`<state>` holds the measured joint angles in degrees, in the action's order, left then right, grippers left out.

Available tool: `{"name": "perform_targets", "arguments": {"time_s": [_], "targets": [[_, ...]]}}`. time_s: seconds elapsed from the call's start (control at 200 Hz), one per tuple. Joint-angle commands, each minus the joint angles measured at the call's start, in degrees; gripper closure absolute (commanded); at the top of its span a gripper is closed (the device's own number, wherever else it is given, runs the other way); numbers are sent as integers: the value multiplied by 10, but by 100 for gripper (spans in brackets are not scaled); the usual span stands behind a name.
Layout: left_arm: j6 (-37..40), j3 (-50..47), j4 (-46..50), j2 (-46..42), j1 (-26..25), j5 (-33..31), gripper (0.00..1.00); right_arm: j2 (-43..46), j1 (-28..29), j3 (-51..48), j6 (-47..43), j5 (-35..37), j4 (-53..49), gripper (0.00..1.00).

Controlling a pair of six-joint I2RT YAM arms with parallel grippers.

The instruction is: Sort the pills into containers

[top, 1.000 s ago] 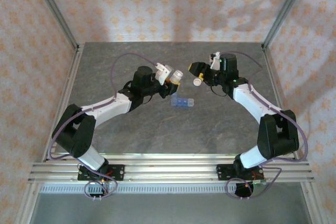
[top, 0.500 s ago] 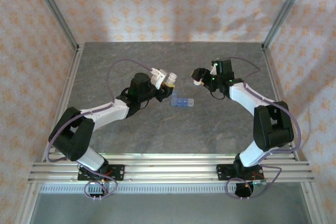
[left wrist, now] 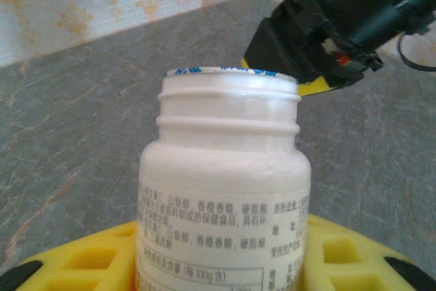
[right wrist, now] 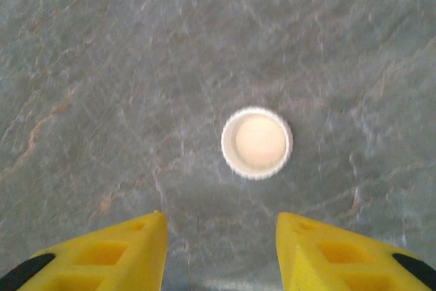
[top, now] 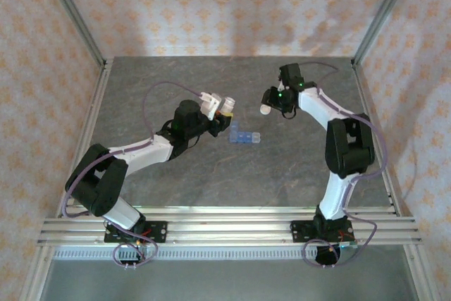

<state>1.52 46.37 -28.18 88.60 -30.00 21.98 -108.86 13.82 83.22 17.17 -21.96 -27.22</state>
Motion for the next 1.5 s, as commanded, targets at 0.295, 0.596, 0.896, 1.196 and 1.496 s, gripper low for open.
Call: {"name": "perform_targets", "arguments": {"time_s": [0.295,0.596,0.896,1.196,1.496], "targets": [[-9,-21,-53,-22,-2,-6,100,-156,42,208,-94,112,-201,56],[-8,-23,-56,-24,3,-3,100,-209,58,260,-113,126,-231,64],[-10,-20,-58,-17,5,1,100,-227,64,260,-122,139,-231,72],[-14,-18,-59,-12,6,3,100,-237,67,259,-123,146,-227,81],[-21,-24,-58,-19,6,7,100,-223,67,254,-112,111,-222,100]]}}
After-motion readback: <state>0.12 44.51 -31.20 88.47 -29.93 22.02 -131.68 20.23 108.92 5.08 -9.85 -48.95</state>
